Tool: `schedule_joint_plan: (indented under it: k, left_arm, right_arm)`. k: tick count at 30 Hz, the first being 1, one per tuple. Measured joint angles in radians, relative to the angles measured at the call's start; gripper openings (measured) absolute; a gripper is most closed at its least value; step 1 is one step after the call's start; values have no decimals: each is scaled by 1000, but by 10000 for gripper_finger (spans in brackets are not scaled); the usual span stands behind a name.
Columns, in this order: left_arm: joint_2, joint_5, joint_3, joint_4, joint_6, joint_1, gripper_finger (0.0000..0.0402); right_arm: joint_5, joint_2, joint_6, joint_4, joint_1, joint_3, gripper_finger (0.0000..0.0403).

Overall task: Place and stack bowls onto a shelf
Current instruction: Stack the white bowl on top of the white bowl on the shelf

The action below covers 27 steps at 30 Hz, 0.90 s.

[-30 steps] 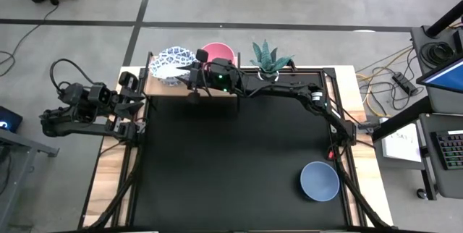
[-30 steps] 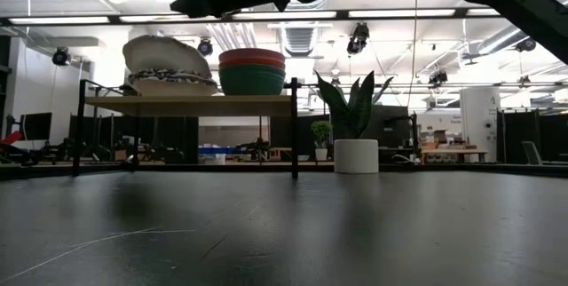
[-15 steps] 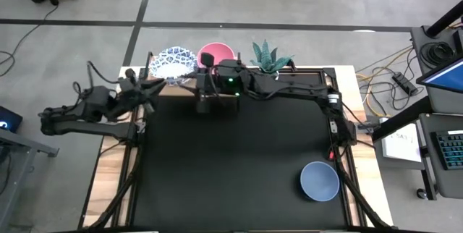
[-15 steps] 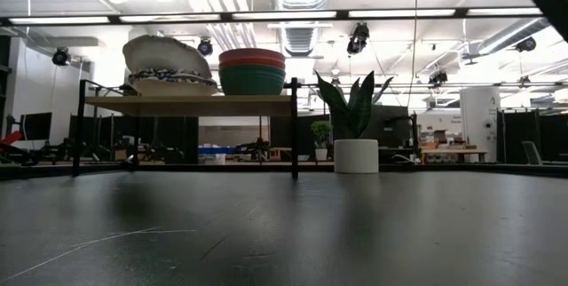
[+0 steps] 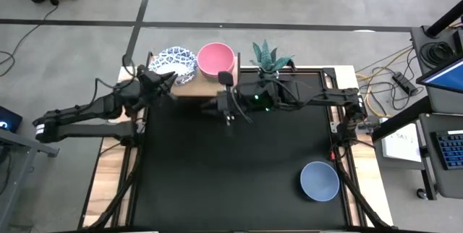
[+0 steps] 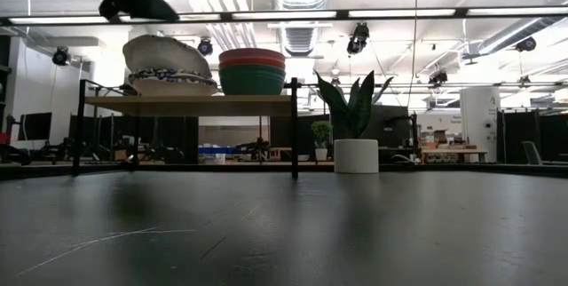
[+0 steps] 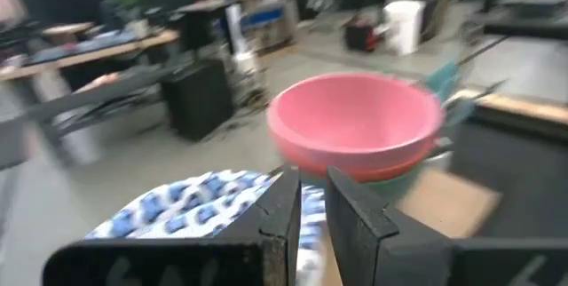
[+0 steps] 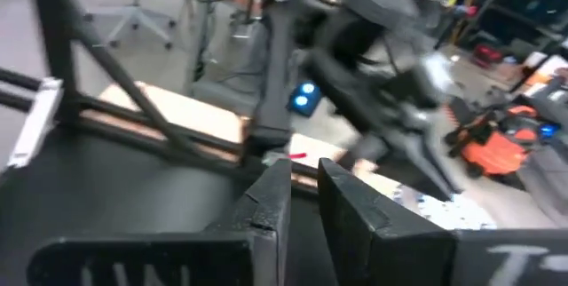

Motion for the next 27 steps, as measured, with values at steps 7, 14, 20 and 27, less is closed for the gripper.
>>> schedule_joint_plan:
  k: [7,14,20,27]
  left_arm:
    - [102,86,0,-41,-56,122,35]
    - [176,108,0,-45,-83,123,35]
    - [187,108,0,-44,-90,123,35]
    - [184,108,-2,-41,-83,128,35]
  right_arm:
    - [43,-5,14,-19,80,-2,44]
    - [135,-5,-3,-22,140,-2,43]
    - [150,-7,52,-69,170,-2,43]
    - [195,-7,139,-148,201,-5,43]
